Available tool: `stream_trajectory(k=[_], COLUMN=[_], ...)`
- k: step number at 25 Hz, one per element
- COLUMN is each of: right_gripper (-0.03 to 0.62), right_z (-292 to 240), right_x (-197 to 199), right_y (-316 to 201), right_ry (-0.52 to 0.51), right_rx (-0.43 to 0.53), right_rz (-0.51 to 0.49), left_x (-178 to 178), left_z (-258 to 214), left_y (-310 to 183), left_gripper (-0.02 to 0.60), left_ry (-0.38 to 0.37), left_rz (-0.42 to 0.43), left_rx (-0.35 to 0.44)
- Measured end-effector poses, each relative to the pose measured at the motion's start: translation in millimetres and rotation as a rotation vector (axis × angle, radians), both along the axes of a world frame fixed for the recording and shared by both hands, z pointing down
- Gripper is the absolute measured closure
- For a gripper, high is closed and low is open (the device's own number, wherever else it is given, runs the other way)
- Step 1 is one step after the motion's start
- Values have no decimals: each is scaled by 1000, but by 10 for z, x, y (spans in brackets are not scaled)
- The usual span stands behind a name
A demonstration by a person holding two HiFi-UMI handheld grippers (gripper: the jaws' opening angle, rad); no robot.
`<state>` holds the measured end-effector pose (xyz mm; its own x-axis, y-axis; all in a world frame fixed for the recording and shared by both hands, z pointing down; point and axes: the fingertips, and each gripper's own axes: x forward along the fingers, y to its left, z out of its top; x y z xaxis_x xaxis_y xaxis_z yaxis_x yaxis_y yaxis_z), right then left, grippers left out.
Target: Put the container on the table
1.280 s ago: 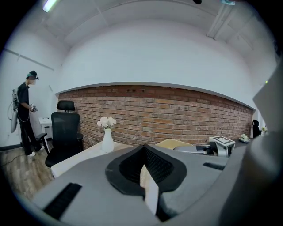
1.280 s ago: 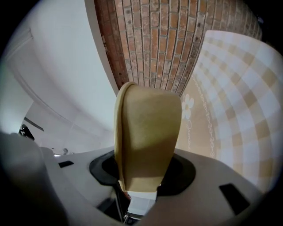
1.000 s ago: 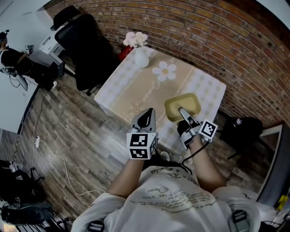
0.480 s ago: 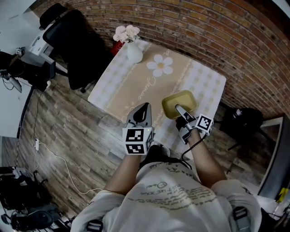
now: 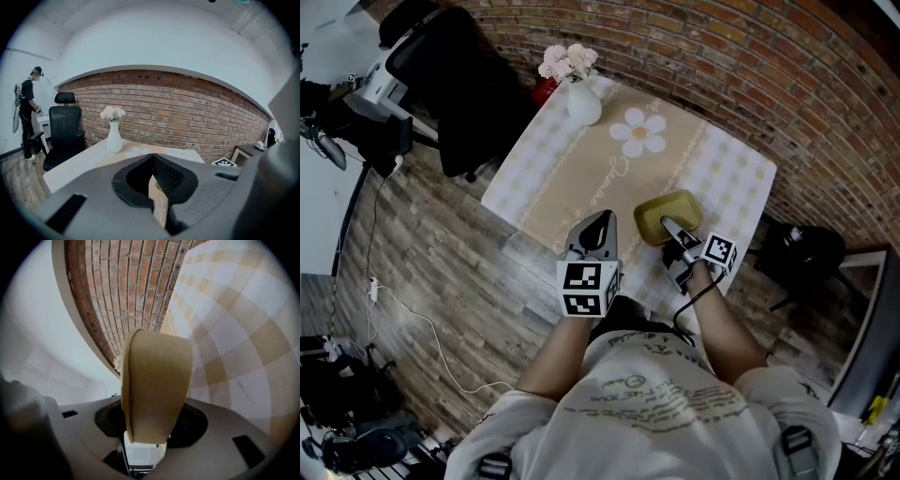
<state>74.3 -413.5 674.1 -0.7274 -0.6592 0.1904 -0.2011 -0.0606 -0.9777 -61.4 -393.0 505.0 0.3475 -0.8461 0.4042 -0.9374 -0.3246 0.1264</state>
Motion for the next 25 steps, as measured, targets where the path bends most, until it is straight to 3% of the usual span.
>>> stream_trajectory(k=[15,25], right_gripper=[392,303], right_z=[271,332], right_x=[-61,32], right_y=[-70,-15], right_ry=[28,114], right_rx=[-114,-126], right_rz=[18,45], left_x=[-2,121], left_z=[189,192], left_y=[-152,-208], left_gripper=[575,575], left_ry=[18,31], left_rz=[16,55], left_rx=[-37,-41])
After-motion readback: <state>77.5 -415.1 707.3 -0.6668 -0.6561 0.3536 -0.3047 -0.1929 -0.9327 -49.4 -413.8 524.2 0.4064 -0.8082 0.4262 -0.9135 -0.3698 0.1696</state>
